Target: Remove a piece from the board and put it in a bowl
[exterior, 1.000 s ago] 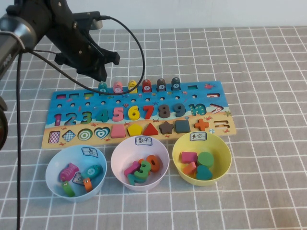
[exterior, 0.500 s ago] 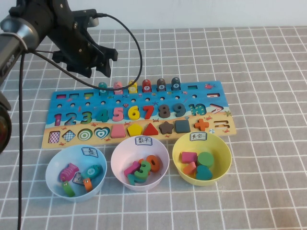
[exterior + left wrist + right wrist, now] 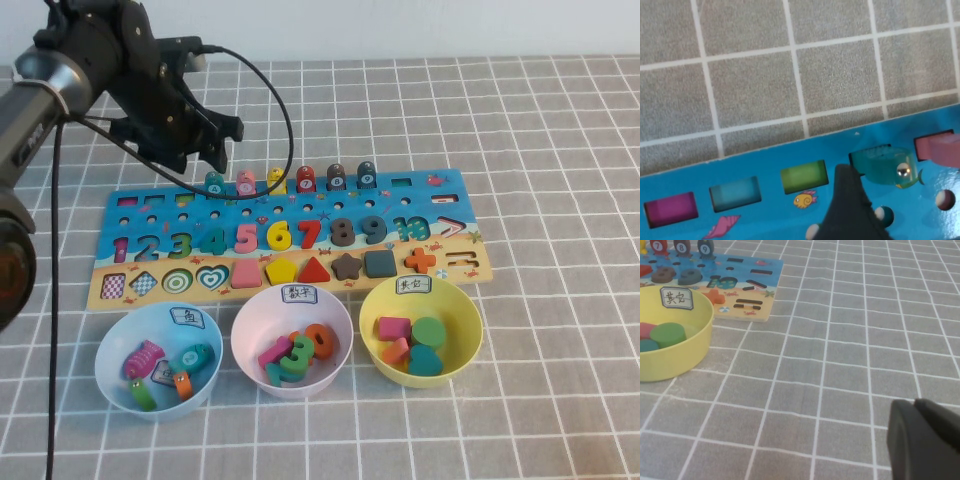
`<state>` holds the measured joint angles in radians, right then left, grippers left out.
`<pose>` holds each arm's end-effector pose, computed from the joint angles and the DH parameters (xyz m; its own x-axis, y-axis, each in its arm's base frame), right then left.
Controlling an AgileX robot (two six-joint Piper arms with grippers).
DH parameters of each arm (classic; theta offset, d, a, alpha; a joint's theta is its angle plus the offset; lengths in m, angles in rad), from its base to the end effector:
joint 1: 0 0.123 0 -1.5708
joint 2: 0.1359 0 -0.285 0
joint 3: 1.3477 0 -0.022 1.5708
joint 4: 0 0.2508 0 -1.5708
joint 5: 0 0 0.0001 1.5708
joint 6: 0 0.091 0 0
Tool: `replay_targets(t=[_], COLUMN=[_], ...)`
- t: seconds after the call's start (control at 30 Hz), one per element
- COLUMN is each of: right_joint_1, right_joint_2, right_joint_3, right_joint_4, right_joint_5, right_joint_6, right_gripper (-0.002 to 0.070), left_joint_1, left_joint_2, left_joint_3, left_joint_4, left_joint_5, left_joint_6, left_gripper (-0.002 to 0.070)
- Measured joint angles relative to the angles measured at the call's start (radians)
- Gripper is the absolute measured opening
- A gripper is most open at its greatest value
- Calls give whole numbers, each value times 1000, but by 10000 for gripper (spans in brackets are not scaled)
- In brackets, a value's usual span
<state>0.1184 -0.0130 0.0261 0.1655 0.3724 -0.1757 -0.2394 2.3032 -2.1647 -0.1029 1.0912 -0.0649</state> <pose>0.0515 0.0116 0.1721 -0.2836 -0.0552 -0.9573 -0.1810 0.9835 -0.0031 0.4904 -0.1282 0.2339 -0.9079 0.1065 -0.4054 0.1722 0.9766 -0.1292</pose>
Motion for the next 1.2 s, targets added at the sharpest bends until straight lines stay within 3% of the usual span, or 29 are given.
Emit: replay_targets(t=[1.2], right_joint_1=[0], right_joint_2=[0], right_joint_3=[0], right_joint_4=[0], right_joint_5=[-2], right_joint_6=[0], right_gripper=[-17], left_joint_1=[0], left_joint_2=[85], left_joint_3=[-2], left_joint_4=[-8], left_joint_5=[-62], left_joint_6=[-1], left_gripper=[399])
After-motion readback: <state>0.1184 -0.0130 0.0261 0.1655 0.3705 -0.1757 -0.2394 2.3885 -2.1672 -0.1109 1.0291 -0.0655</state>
